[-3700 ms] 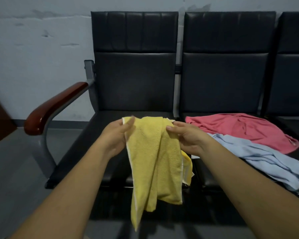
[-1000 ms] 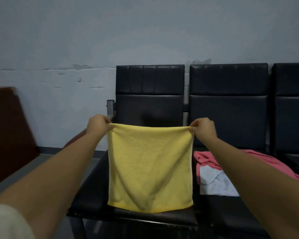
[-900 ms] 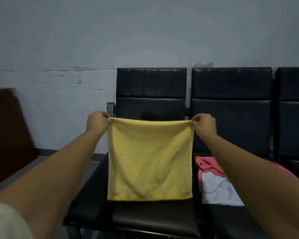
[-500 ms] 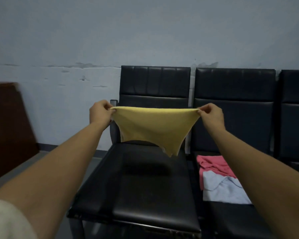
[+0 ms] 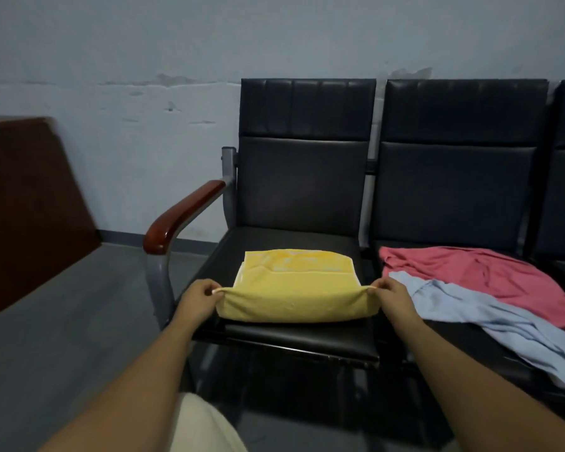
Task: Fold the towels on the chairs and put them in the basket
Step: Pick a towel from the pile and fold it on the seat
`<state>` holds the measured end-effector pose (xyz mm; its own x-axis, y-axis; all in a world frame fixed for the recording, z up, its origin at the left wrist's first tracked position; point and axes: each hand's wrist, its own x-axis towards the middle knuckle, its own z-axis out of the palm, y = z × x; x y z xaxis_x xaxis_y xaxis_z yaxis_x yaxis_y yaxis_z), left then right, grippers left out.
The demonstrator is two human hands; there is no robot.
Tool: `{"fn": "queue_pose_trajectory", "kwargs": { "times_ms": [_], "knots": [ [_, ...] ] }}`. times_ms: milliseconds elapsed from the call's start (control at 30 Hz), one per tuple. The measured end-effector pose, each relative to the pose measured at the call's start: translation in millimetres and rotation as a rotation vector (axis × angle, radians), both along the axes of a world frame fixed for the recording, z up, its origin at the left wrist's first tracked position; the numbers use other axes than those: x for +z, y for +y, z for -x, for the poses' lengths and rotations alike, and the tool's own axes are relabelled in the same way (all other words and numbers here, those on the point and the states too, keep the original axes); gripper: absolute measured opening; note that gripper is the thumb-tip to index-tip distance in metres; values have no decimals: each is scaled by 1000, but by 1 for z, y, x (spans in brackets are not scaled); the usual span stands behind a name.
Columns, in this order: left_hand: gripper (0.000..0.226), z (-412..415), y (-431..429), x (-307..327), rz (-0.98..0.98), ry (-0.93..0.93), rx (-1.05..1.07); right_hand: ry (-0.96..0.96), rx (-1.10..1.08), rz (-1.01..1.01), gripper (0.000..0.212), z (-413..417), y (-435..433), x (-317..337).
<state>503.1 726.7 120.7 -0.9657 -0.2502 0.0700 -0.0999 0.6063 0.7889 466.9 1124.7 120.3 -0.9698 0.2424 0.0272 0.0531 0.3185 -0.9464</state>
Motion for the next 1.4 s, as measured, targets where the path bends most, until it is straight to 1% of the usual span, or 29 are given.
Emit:
{"fn": "queue_pose_trajectory", "kwargs": {
  "times_ms": [133, 233, 300, 400, 467, 600, 700, 833, 933, 1033, 1100, 1167, 1267, 1333, 1400],
  "knots": [
    [8, -12, -1, 8, -79, -5, -18, -79, 47, 31, 12, -7, -4, 1],
    [12, -17, 2, 9, -115, -45, -47, -129, 107, -73, 17, -14, 1, 6],
    [15, -18, 1, 9, -84, -75, -65, -162, 112, -87, 17, -16, 7, 8],
    [11, -17, 1, 8, -27, -114, -69, -183, 138, -99, 11, -15, 11, 9],
    [11, -12, 5, 6, -10, -102, -46, -161, 137, -98, 6, -13, 10, 6],
    [7, 9, 9, 4, -26, 9, 6, -39, 70, -144, 5, 3, 7, 1],
    [10, 37, 15, 8, -36, 9, 59, 14, 8, -221, 3, 29, 4, -1],
    [14, 82, 22, 13, -72, 14, 137, 29, -29, -265, 5, 66, 3, 0],
    [8, 106, 31, 2, -112, 9, 213, 14, -44, -288, 5, 90, -3, -8],
    [9, 115, 40, -28, -53, 3, 251, -24, -52, -359, 7, 108, -7, -40],
    [12, 115, 40, -44, 49, 1, 230, -26, -14, -468, 10, 110, -7, -64],
    [11, 118, 36, -52, 86, -15, 251, -13, 8, -574, 15, 113, -9, -80],
    [11, 123, 35, -53, 75, -5, 267, 12, -43, -664, 19, 123, -13, -78],
    [12, 128, 34, -50, 43, 21, 276, 73, -84, -659, 19, 127, -17, -73],
    [13, 131, 32, -47, 45, 5, 253, 73, -88, -675, 22, 124, -23, -69]
  ]
}}
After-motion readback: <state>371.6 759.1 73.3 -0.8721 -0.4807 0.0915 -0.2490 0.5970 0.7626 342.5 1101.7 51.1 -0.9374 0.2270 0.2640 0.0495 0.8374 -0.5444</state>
